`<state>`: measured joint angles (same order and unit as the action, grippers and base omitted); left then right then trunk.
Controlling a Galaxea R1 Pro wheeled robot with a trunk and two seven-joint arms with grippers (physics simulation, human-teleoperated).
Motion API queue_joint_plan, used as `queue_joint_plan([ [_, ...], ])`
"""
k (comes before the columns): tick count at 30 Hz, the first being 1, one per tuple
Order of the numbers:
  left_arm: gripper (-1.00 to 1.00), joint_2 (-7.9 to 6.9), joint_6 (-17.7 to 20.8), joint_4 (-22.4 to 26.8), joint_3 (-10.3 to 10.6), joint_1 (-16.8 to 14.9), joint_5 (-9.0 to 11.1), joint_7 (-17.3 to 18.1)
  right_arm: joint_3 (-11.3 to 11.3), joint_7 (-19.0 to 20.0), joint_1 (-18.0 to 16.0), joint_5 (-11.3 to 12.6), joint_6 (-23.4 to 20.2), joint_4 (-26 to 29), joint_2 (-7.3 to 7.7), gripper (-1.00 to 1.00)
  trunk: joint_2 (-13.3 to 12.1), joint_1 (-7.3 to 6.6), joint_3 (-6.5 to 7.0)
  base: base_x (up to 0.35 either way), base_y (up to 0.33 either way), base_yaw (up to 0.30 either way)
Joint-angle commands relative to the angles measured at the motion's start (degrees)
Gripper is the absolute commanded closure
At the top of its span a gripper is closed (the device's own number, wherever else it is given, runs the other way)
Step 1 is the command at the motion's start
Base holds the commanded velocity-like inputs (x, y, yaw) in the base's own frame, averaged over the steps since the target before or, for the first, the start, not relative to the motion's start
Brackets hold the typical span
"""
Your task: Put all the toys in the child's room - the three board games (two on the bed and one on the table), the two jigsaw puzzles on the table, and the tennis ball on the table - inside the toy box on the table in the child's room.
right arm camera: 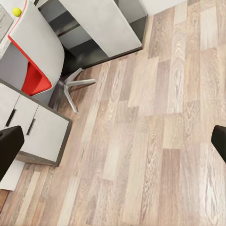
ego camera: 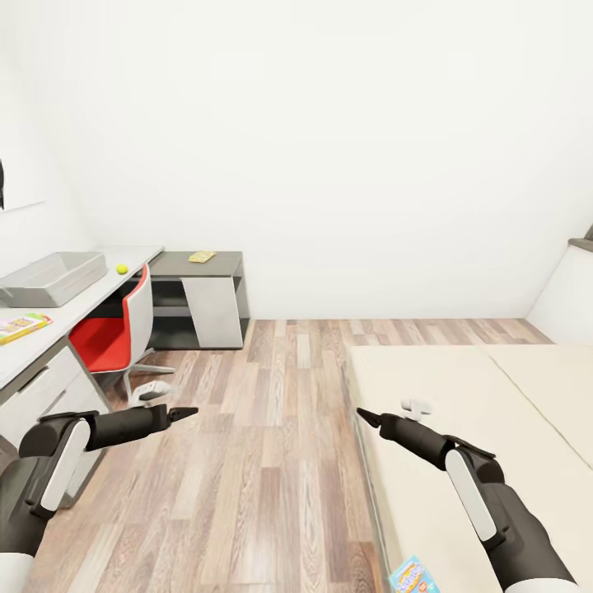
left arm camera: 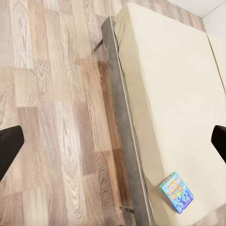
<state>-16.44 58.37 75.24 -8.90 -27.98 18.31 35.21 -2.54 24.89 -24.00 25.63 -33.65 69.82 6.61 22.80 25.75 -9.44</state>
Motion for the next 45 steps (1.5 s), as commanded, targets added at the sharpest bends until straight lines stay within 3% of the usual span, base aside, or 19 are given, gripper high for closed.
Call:
queue_joint_plan([
  [1, -1.0, 0.0, 0.2, 0.0, -0.1, -0.1, -0.2, 0.4, -0.1, 0.1, -0.1, 0.3, -0.5, 0.1, -0.02, -1.0, 0.1, 0.04, -0.12, 0.0, 0.264, 0.0],
  [18, -1.0, -0.01, 0.2, 0.0, -0.1, -0.1, -0.2, 0.4, 0.2, 0.1, -0.1, 0.2, -0.5, 0.1, -0.02, -1.0, 0.1, 0.04, -0.11, 0.0, 0.271, -0.029],
  [45, -1.0, -0.01, 0.2, 0.0, -0.2, -0.1, -0.1, 0.4, -0.1, 0.1, -0.1, 0.3, -0.5, 0.1, -0.03, -1.0, 0.1, 0.04, 0.46, 0.092, 0.173, -0.263],
])
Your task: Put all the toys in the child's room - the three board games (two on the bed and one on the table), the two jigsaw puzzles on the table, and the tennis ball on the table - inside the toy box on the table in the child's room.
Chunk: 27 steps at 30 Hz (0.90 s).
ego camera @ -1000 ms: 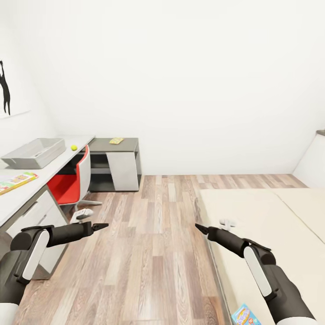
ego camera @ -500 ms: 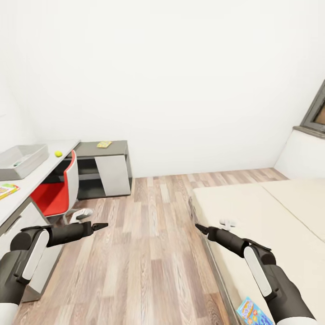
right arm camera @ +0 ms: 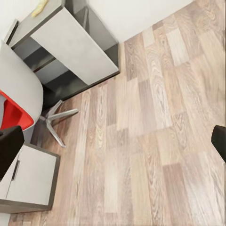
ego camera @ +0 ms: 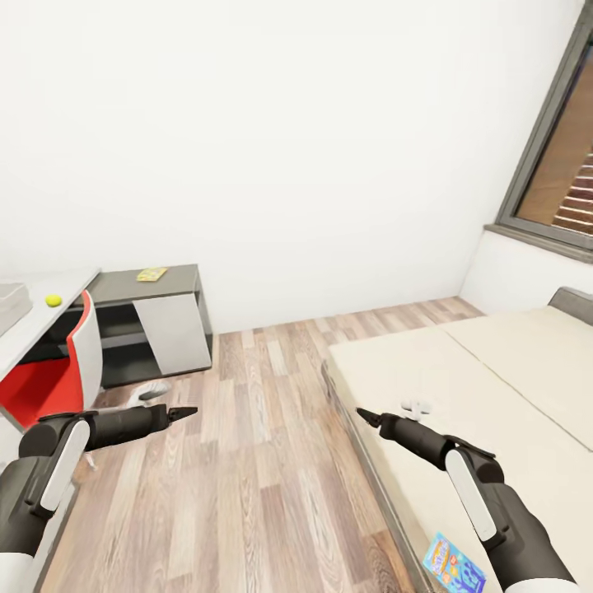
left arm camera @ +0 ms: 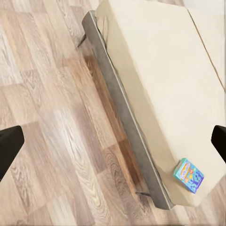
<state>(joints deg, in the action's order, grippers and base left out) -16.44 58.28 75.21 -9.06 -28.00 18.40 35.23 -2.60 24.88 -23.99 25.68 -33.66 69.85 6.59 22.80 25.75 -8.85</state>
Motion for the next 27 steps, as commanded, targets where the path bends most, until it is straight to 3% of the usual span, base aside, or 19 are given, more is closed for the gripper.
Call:
queue_joint_plan([
  [1, -1.0, 0.0, 0.3, 0.0, -0.1, 0.0, -0.2, 0.4, -0.1, 0.1, -0.1, 0.3, -0.4, 0.0, -0.02, -1.0, 0.1, 0.04, -0.09, 0.019, 0.112, -0.277],
  [27, -1.0, -0.09, 0.3, 0.2, -0.2, 0.0, -0.2, 0.4, -0.3, 0.1, -0.1, 0.6, -0.5, -0.1, 0.0, -1.0, 0.1, 0.04, 0.82, 0.002, 0.172, -0.276],
])
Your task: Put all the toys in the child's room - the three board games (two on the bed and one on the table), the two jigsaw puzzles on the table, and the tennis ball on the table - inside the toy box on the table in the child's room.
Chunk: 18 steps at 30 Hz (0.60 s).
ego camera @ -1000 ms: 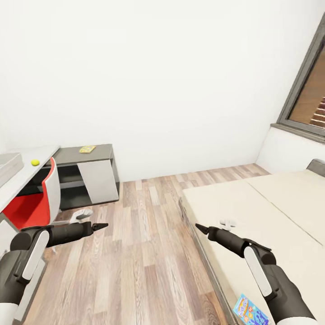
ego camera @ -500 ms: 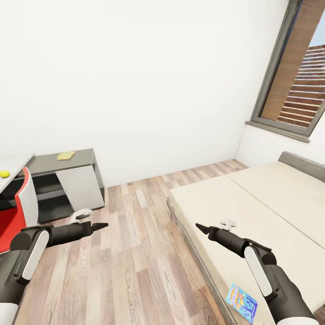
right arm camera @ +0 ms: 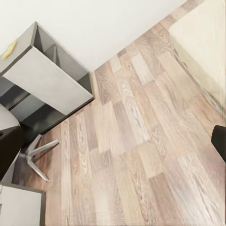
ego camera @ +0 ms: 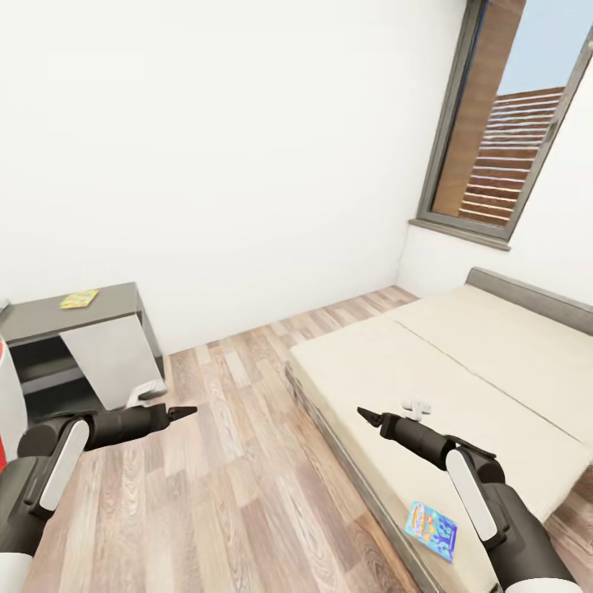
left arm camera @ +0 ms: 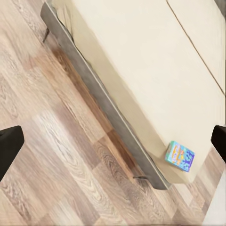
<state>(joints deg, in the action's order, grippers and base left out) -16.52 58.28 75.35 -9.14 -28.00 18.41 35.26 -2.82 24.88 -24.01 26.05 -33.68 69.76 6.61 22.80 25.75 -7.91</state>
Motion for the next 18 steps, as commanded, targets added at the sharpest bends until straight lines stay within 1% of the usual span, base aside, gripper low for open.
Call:
queue_joint_plan([
  [1, -1.0, -0.01, 0.3, 0.0, -0.1, 0.0, -0.2, 0.4, -0.1, 0.1, -0.1, 0.3, -0.4, 0.0, -0.02, -1.0, 0.1, 0.04, -0.08, 0.0, 0.086, -0.276],
  [11, -1.0, -0.01, 0.3, 0.1, -0.1, 0.0, -0.2, 0.4, -0.1, 0.1, -0.1, 0.4, -0.5, 0.0, 0.01, -1.0, 0.1, 0.04, 0.38, 0.0, 0.044, -0.275],
  [14, -1.0, -0.01, 0.3, 0.1, 0.0, 0.0, -0.2, 0.4, -0.2, 0.1, 0.0, 0.4, -0.5, -0.1, 0.05, -1.0, 0.1, 0.04, 0.52, 0.0, 0.127, -0.275],
  [18, -1.0, 0.01, 0.3, 0.1, 0.0, 0.0, -0.2, 0.4, -0.2, 0.0, -0.1, 0.5, -0.4, -0.1, 0.06, -1.0, 0.1, 0.04, 0.7, 0.0, 0.2, -0.274],
])
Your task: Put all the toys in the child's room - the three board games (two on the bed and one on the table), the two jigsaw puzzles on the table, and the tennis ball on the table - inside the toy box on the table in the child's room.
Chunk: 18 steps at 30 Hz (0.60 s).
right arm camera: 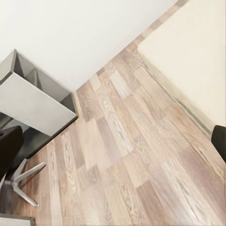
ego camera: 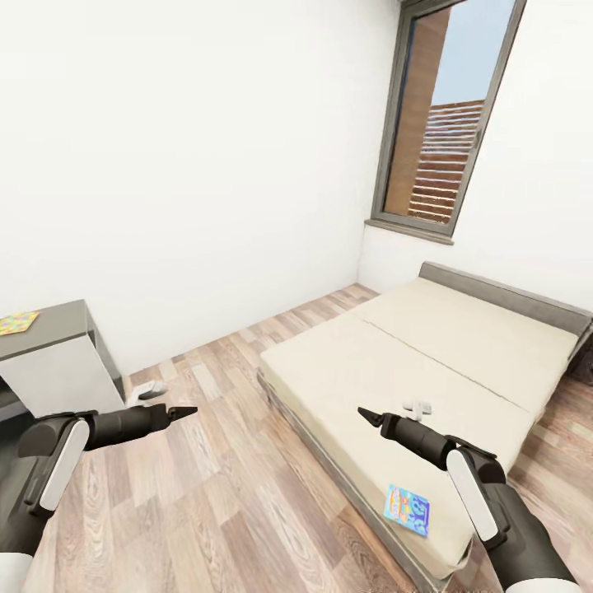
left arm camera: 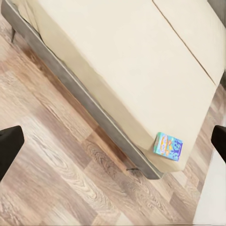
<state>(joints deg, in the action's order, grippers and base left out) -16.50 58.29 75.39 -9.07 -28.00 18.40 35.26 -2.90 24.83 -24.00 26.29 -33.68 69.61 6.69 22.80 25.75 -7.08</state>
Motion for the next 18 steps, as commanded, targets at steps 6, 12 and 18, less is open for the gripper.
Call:
queue_joint_plan([
  [6, -1.0, 0.01, 0.2, 0.0, -0.1, 0.0, -0.2, 0.3, -0.1, 0.1, -0.1, 0.3, -0.4, -0.2, -0.02, -1.0, 0.1, 0.04, 0.16, 0.0, 0.154, -0.271],
  [12, -1.0, 0.01, 0.2, 0.0, -0.1, 0.0, -0.2, 0.3, -0.1, 0.1, -0.1, 0.4, -0.3, -0.8, 0.07, -1.0, 0.1, 0.04, 0.45, 0.0, 0.039, -0.269],
  [18, -1.0, -0.01, 0.2, 0.0, -0.1, 0.0, -0.2, 0.3, -0.1, 0.1, -0.1, 0.4, -0.3, -1.1, 0.07, -1.0, 0.1, 0.04, 0.74, 0.0, 0.051, -0.269],
])
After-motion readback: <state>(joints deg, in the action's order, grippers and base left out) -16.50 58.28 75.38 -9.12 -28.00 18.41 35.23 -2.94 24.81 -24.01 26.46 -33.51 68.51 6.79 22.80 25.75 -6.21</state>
